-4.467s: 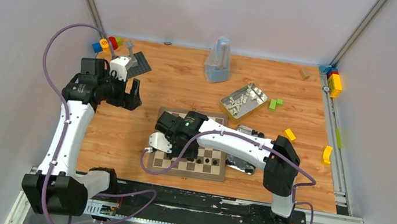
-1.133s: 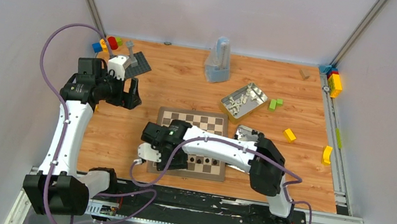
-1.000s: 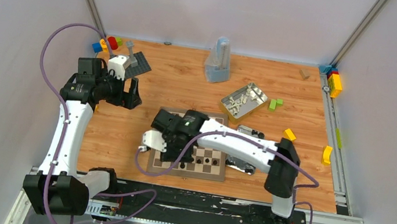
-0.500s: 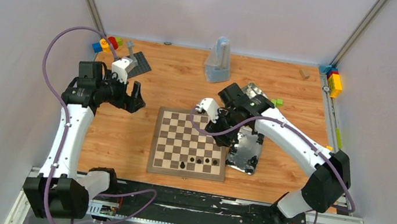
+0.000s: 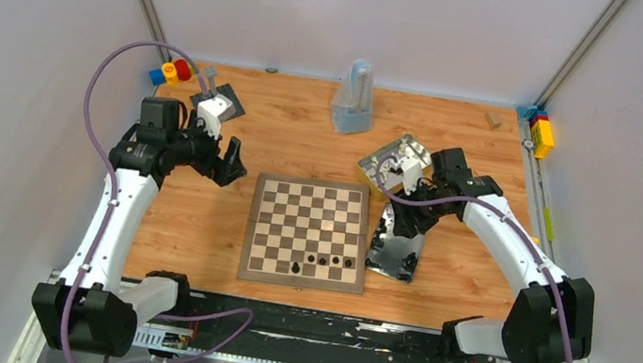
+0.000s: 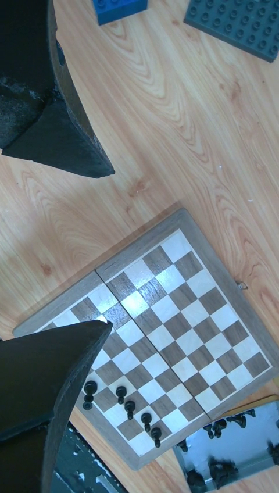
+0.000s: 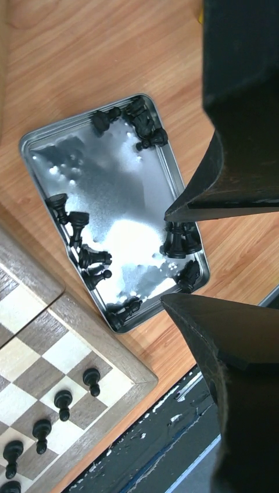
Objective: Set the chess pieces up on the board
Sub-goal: Pick up the chess piece from the storage box.
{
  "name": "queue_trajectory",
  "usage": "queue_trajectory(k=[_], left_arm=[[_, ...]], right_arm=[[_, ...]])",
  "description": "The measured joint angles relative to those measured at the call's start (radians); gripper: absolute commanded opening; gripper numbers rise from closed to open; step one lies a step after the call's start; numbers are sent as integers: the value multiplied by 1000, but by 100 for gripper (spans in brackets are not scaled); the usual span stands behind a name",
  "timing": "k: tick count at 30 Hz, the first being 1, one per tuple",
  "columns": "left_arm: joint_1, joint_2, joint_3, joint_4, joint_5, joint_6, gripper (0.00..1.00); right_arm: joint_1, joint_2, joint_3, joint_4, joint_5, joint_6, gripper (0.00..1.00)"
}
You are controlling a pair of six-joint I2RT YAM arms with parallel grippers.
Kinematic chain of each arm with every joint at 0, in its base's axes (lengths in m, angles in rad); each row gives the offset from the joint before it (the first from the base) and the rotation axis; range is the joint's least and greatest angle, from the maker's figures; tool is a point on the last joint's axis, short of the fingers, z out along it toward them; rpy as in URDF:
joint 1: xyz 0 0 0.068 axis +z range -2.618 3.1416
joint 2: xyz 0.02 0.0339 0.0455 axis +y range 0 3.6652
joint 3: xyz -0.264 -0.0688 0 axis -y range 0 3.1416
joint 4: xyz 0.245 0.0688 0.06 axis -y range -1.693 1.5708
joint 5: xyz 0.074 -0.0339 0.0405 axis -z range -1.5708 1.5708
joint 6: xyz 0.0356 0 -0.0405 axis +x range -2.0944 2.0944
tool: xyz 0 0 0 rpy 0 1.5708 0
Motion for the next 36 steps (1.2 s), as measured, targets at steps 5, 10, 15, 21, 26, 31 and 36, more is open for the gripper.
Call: queue_trajectory(k=[5,10,15,21,26,31,36], left_arm=[[-11,0,-6,28,-12,30,100],[-35,-16,-56,54,-28,40,100],[-65,-42,-86,58,-27,39,100],[-80,-74,-92,69,-28,37,100],[-83,-77,-92,75,-31,35,100],[-89,-76,-95,81,-31,35,100],[-90,-75,-115,91,-31,35,100]], right_arm=[[-79,-21,-57,31,-26,19,50],[-129,-27,-90,61,-24,41,48],[-130,39,-90,103,5,68,45],[-130,129,-77,140,70,79,42],[-130,163,-61,165,82,78,41],[-121,182,-54,171,48,78,40],[-76,203,-54,172,5,64,38]])
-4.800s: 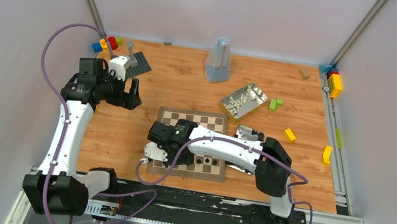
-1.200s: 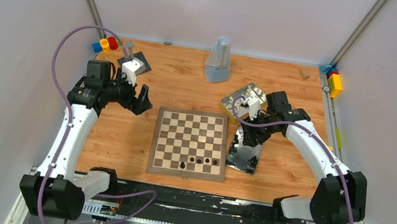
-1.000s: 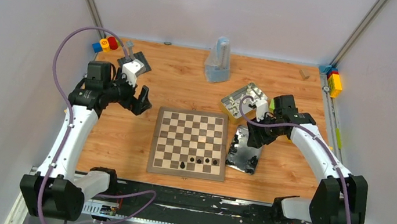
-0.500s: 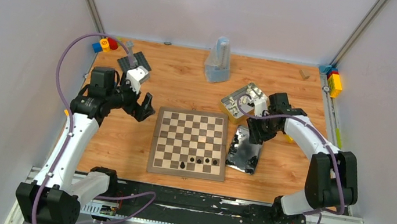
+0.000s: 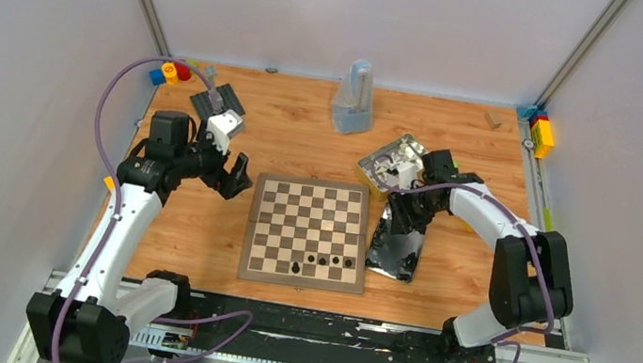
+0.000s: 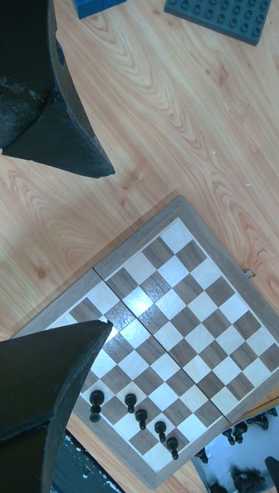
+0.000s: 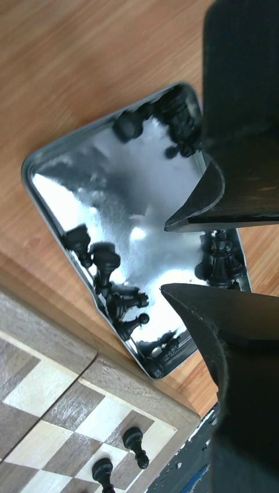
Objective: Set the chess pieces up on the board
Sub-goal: Pick up the chess piece from the storage box.
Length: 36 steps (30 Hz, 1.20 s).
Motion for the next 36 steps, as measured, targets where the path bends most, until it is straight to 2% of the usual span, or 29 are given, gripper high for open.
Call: queue_trajectory(k=[20,36], left_arm=[[-7,8,-10,1,0,1,100],[-10,8,-10,1,0,3,100]], right_arm=[[117,79,-6,28,-18,-55,34],[143,92,-24,32,-10,-61,32]])
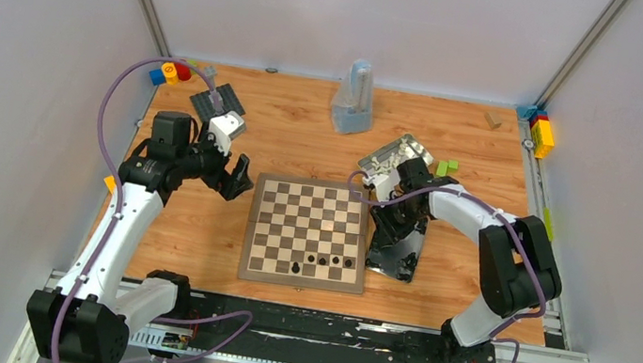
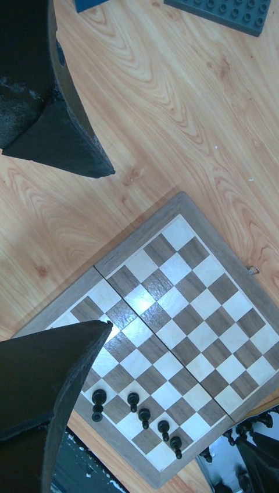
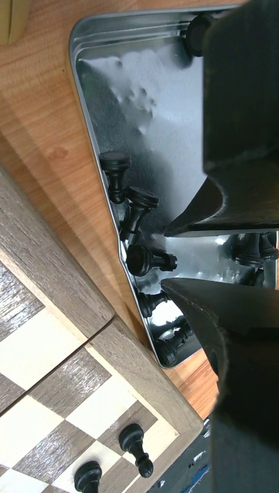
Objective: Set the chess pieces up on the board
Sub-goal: Pick up the chess piece from the storage box.
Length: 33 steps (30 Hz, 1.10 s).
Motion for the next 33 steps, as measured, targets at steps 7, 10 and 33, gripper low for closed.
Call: queue_trajectory(k=[7,10,33], left_arm=[[0,0,0,0,0,0,100],[0,0,0,0,0,0,100],[0,-1,-10,-1,0,3,100]], right_arm=[[29,11,0,15,15,0,27],[40,11,0,22,22,0,23],[41,-11,-21,51,79,-16,23]])
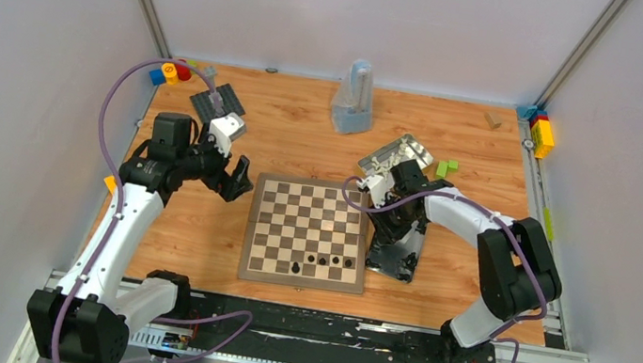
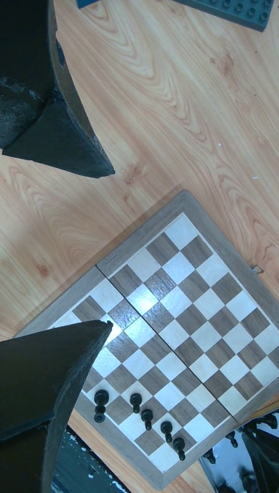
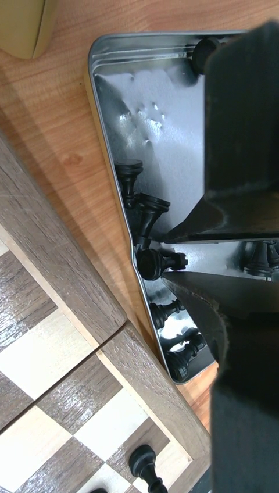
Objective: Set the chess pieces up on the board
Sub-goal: Pick up the chess piece from the storage box, then place the chess piece on the chessboard.
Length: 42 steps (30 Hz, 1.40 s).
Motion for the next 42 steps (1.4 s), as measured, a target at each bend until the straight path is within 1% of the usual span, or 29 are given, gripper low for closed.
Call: queue_trajectory(k=[7,10,13,16,20,23,26,32,36,42], left_arm=[[0,0,0,0,0,1,100],[0,0,0,0,1,2,100],[0,0,0,1,14,5,100],[0,-3,-2,7,60,9,98],[-5,-10,-6,39,150,-2,95],[-28,5,-5,84,230,-46,92],[-61,63,10,135,302,-119,90],[-156,250,104,205,390,-290,86],[-227,358,166,225,422,-373,84],[-296,468,223,222,455,-444,74]], right_arm=[[0,-4,-2,3,8,-11,6],[0,-14,-2,-11,27,-22,2],[0,-31,1,-45,38,-31,0],[0,-55,34,-103,29,-42,0],[17,-87,145,-165,-23,-43,0],[61,-98,243,-178,-79,-41,0],[113,-97,322,-179,-146,-29,0],[190,-80,446,-170,-258,9,0],[216,-69,475,-159,-282,26,0],[232,-60,476,-151,-292,48,0]])
